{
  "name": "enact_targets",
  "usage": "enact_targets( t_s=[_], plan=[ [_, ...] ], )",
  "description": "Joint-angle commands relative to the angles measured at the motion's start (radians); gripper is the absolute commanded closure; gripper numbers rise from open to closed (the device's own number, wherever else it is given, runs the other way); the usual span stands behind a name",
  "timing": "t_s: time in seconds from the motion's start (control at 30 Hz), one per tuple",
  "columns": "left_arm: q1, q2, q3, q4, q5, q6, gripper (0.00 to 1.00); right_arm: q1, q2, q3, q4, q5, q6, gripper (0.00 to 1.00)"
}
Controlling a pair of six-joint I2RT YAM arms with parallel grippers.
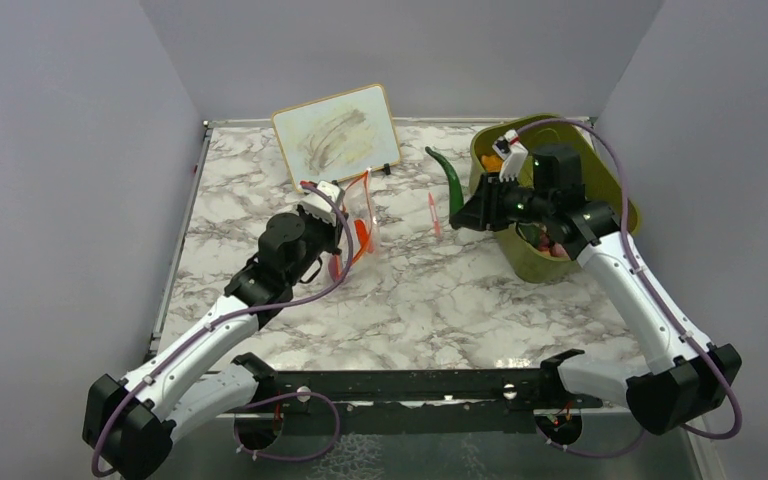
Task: Place the food in the zip-top bag and seal the zipper
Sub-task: Place the fake vegetable in the zipper food storage bag.
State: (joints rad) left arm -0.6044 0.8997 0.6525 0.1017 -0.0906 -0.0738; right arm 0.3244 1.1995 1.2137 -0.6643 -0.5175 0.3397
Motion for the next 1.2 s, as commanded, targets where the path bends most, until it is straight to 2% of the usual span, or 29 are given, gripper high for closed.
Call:
enact_targets(
  t_s=[0.0,0.33,0.47,0.8,0.97,1.17],
  plan=[
    [-0.005,0.027,0.065,0.065,-0.043,0.066,1.00,0.076,-0.054,-0.059,0.162,-0.126,0.172,0.89],
    [-0.005,0.039,-0.010,0.103,0.098,-0.197,1.00,0.180,-0.036,-0.216,0.317,-0.204,0.453,0.88],
    [-0.004,0.045,-0.045,0.137,0.144,-0.270,1.00,0.248,-0.004,-0.214,0.301,-0.174,0.487,0.88],
    [-0.005,0.057,-0.079,0.172,0.169,-0.303,1.00,0.375,0.139,-0.170,0.187,-0.099,0.503,0.85],
    [-0.005,0.050,-0.093,0.174,0.173,-0.305,1.00,0.384,0.164,-0.162,0.121,-0.033,0.528,0.85],
    [-0.005,0.041,-0.097,0.179,0.189,-0.291,1.00,0.384,0.214,-0.092,0.031,0.043,0.561,0.79]
  ],
)
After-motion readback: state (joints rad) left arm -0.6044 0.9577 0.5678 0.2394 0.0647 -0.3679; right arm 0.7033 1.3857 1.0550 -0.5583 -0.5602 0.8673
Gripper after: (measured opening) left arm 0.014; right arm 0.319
